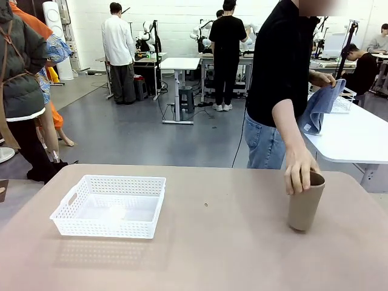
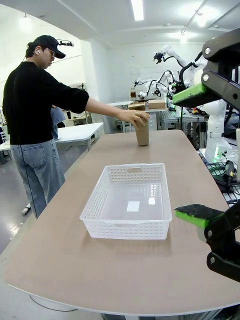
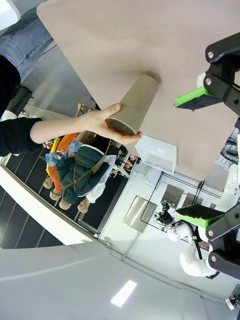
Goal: Clean and organize the cups into the basket.
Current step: Pick up the Organizing basket and move it to the center of the table, then pick up the Reusable plastic cup from the right side of the table and place it inside the Organizing basket.
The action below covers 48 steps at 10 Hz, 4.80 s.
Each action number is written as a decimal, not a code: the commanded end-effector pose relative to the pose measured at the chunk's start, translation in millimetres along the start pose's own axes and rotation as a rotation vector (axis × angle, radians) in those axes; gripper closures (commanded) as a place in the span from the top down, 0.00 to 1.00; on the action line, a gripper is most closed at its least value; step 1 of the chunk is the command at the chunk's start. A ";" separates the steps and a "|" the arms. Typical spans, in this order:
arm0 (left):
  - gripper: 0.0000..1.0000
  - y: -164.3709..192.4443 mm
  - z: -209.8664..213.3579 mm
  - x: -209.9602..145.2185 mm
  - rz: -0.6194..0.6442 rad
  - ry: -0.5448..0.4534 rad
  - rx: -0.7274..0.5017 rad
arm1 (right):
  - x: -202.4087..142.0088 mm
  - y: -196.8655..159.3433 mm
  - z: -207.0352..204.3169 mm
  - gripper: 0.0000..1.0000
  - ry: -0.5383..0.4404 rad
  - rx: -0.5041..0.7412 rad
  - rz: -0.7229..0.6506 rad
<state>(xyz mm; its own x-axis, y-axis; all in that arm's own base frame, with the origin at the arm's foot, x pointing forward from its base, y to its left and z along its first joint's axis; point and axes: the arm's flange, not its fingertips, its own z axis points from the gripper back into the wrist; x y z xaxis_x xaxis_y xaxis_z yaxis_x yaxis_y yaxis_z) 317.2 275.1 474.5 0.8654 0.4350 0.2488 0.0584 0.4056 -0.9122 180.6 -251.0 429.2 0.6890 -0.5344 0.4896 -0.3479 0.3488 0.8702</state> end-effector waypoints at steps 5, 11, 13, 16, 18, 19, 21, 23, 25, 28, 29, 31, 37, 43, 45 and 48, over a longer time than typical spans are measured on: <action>1.00 0.9 2.5 -0.5 -0.001 -0.004 -0.008 | -0.3 0.6 1.5 1.00 0.004 0.007 0.006; 1.00 -51.2 -17.3 1.0 -0.110 0.035 0.264 | -15.9 7.4 -32.2 1.00 0.100 -0.059 0.345; 1.00 -97.4 -44.4 5.1 -0.212 0.101 0.543 | -20.0 19.4 -64.6 1.00 0.165 -0.087 0.596; 1.00 -135.5 -107.2 25.5 -0.205 0.210 0.866 | -33.0 19.5 -104.6 1.00 0.351 -0.063 0.893; 1.00 -126.7 -159.8 20.4 -0.252 0.261 1.047 | -46.6 2.0 -115.3 1.00 0.430 -0.085 0.952; 1.00 -123.5 -187.9 10.9 -0.269 0.270 1.052 | -52.3 -7.9 -114.2 1.00 0.449 -0.075 0.930; 1.00 -111.9 -228.7 -10.8 -0.281 0.272 1.024 | 21.9 11.9 -91.3 1.00 0.436 -0.059 0.933; 1.00 -88.8 -255.5 -24.1 -0.295 0.245 1.068 | 21.9 11.9 -91.3 1.00 0.436 -0.059 0.933; 1.00 -65.9 -268.3 -39.4 -0.305 0.259 1.099 | 21.9 11.9 -91.3 1.00 0.436 -0.059 0.933; 1.00 -37.3 -291.4 -63.9 -0.307 0.214 1.118 | 21.9 11.9 -91.3 1.00 0.436 -0.059 0.933; 1.00 -37.0 -297.5 -69.0 -0.310 0.214 1.108 | 21.9 11.9 -91.3 1.00 0.436 -0.059 0.933; 1.00 -34.6 -302.3 -84.0 -0.314 0.261 1.095 | 21.9 11.9 -91.3 1.00 0.436 -0.059 0.933; 1.00 -40.8 -302.1 -63.6 -0.319 0.259 1.078 | 17.1 13.0 -99.7 1.00 0.489 0.005 1.172; 1.00 -40.8 -302.1 -63.6 -0.319 0.259 1.078 | 57.9 -64.8 -172.2 1.00 0.650 0.268 1.291; 1.00 -40.8 -302.1 -63.6 -0.319 0.259 1.078 | 69.5 -90.9 -189.8 1.00 0.655 0.366 1.264; 1.00 -40.8 -302.1 -63.6 -0.319 0.259 1.078 | 62.7 -116.7 -229.6 1.00 0.748 0.357 1.257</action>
<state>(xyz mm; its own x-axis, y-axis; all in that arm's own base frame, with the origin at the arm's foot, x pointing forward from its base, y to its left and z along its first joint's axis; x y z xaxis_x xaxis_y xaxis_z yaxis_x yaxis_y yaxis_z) 409.4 -12.2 398.4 0.9739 0.0595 0.2191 -0.0502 0.9976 -0.0476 400.4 -154.8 350.1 -0.0357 0.4859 0.8733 -0.9984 0.0208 -0.0524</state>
